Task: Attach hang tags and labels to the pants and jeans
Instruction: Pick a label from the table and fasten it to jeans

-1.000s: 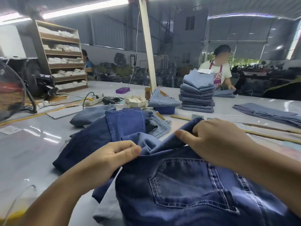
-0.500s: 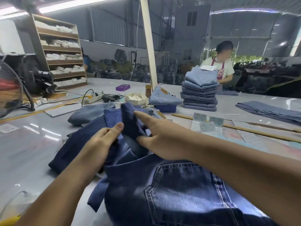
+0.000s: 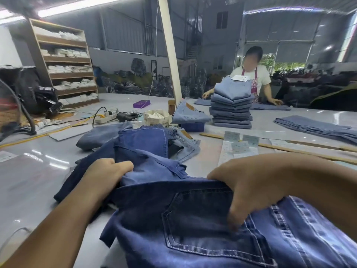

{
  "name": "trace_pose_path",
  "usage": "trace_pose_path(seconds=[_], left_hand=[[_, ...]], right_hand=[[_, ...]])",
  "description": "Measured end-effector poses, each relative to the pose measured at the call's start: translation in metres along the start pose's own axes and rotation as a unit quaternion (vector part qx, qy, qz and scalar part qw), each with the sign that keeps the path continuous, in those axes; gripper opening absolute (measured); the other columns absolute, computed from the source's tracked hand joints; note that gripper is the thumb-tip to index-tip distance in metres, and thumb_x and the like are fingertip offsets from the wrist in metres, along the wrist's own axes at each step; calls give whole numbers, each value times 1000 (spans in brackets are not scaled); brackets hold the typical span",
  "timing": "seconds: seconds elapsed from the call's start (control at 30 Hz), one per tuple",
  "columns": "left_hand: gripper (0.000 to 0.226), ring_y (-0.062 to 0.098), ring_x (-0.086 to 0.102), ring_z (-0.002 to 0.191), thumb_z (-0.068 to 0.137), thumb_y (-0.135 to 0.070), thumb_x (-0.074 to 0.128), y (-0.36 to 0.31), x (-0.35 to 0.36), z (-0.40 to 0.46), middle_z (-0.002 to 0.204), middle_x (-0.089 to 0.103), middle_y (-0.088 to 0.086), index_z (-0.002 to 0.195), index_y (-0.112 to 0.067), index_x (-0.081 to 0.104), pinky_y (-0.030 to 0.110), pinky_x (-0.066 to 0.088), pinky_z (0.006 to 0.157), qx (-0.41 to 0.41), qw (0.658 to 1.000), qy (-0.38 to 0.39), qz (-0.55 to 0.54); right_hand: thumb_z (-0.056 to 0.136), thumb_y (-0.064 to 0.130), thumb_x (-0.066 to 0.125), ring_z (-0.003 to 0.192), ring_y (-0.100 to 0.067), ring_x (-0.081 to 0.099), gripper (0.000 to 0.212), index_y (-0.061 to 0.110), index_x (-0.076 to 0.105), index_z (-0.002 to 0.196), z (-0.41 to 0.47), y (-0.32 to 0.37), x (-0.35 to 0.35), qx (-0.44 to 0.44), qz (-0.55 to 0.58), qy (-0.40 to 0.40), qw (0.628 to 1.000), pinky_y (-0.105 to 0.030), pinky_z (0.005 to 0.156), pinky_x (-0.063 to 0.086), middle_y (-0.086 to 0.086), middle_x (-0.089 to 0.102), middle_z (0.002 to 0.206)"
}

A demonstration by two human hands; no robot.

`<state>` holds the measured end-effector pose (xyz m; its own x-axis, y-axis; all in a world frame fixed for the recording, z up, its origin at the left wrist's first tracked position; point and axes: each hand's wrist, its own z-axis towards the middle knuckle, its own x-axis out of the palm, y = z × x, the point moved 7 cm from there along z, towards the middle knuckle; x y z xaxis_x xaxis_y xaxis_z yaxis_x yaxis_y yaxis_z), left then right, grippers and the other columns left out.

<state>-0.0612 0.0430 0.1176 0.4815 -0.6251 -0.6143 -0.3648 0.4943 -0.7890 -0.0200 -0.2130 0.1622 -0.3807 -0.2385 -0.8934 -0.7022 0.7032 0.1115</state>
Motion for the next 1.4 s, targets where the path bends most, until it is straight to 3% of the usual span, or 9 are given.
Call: trace_pose_path(seconds=[0.1,0.2,0.37,0.47,0.67,0.97,1.1,1.27,1.4], left_hand=[[61,37,57,103,56,-40,71,-1,-8,-2,111,58,18,105,-5,61,42,47,87,-11,995,-69,75],[51,31,54,117,73,-36,77,-36,-31,-29,127,55,9,118,-20,59,47,44,99,172,957,-222,75],[49,-7,65,82,61,-83,58,-69,27,-64,91,70,-27,98,-52,65,24,48,72,243,935,222,129],[18,-3,65,71,73,-52,70,-59,36,-47,80,70,-22,89,-45,66,26,50,65,233,919,211,236],[14,15,74,73,86,-17,71,-28,15,-8,79,77,3,81,-28,79,35,54,72,91,982,154,-66],[62,2,69,78,42,-73,73,-5,35,11,80,73,-16,88,-31,69,35,54,85,51,973,190,122],[55,0,68,82,53,-73,66,-9,45,10,86,72,-18,92,-36,70,35,53,88,95,961,208,155],[39,-3,60,95,74,-54,69,-32,51,4,106,64,-21,110,-44,58,30,50,90,179,945,178,206],[82,3,36,135,76,-68,66,-58,72,-11,148,37,-21,146,-43,32,23,29,108,236,922,206,227]], right_hand=[[75,25,77,83,-9,58,27,28,62,98,-1,-5,1,6,-17,-45,999,-27,63,46,6,64,92],[79,13,67,78,-11,57,17,21,61,93,2,-1,-10,-18,-58,-125,990,-31,62,49,5,61,87],[72,6,55,74,-21,49,23,24,48,84,14,27,-40,-80,-143,-294,942,-29,52,30,7,49,77],[75,10,58,90,-22,52,24,25,49,93,28,44,-43,-111,-165,-328,924,-33,74,37,8,57,91],[85,61,54,116,-23,39,59,24,39,129,18,17,-54,43,-169,-372,912,-45,97,34,0,41,121],[64,97,30,131,-23,46,104,30,37,144,35,-1,21,98,9,-23,995,-39,101,40,1,43,150],[66,93,37,109,-18,53,85,37,46,128,47,-4,29,80,43,-43,995,-35,79,38,6,55,134],[70,91,41,122,-21,51,91,29,45,137,38,-28,20,116,42,-83,989,-34,92,41,1,51,141],[68,92,39,110,-18,54,89,31,51,131,16,-41,21,135,23,-76,988,-32,85,42,4,56,133]])
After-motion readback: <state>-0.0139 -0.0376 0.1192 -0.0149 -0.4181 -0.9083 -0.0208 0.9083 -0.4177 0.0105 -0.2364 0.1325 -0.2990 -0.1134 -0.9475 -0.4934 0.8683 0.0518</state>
